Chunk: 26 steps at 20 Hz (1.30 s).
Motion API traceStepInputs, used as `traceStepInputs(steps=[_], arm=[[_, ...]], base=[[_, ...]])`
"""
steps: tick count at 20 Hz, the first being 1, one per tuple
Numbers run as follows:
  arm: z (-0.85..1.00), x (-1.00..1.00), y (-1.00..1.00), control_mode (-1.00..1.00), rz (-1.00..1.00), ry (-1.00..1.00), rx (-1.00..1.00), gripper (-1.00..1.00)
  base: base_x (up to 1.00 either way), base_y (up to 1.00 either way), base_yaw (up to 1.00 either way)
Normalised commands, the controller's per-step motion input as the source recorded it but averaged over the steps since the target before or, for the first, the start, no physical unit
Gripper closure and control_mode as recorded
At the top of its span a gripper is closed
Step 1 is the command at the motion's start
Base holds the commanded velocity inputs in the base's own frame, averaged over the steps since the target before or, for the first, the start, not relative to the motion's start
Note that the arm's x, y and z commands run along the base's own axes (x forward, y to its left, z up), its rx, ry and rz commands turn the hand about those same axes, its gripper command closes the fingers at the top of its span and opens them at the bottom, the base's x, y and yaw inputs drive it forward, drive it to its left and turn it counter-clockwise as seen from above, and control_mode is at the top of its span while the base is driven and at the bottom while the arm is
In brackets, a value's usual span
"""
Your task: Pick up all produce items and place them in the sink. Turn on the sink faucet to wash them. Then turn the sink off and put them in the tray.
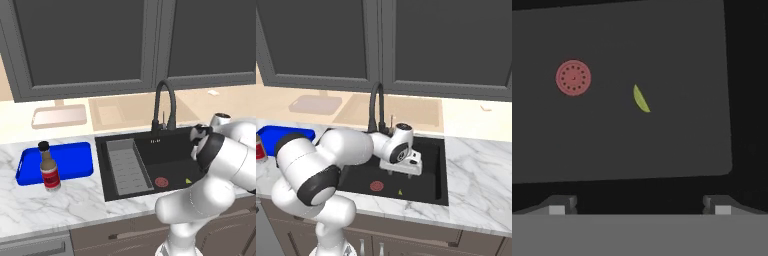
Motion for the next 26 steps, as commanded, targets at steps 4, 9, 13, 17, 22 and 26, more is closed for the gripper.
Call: traceStepInputs(steps=[4,9,13,17,22,26], arm=[[-0.27,0.0,0.16,-1.0,0.04,0.0,0.0,-1.0],[-0.25,0.0,0.11,-1.0,0.04,0.0,0.02,-1.0],[-0.24,0.0,0.08,-1.0,0.04,0.0,0.02,-1.0],[-0.22,0.0,0.06,-1.0,0.04,0.0,0.01,-1.0],[-0.09,0.0,0.0,-1.0,0.03,0.0,0.02,-1.0],[-0.04,0.01,0.0,-1.0,0.01,0.0,0.01,-1.0]], base=[[0.0,0.0,0.0],[0.0,0.0,0.0],[0.0,0.0,0.0],[0.0,0.0,0.0],[0.0,0.0,0.0],[0.0,0.0,0.0]])
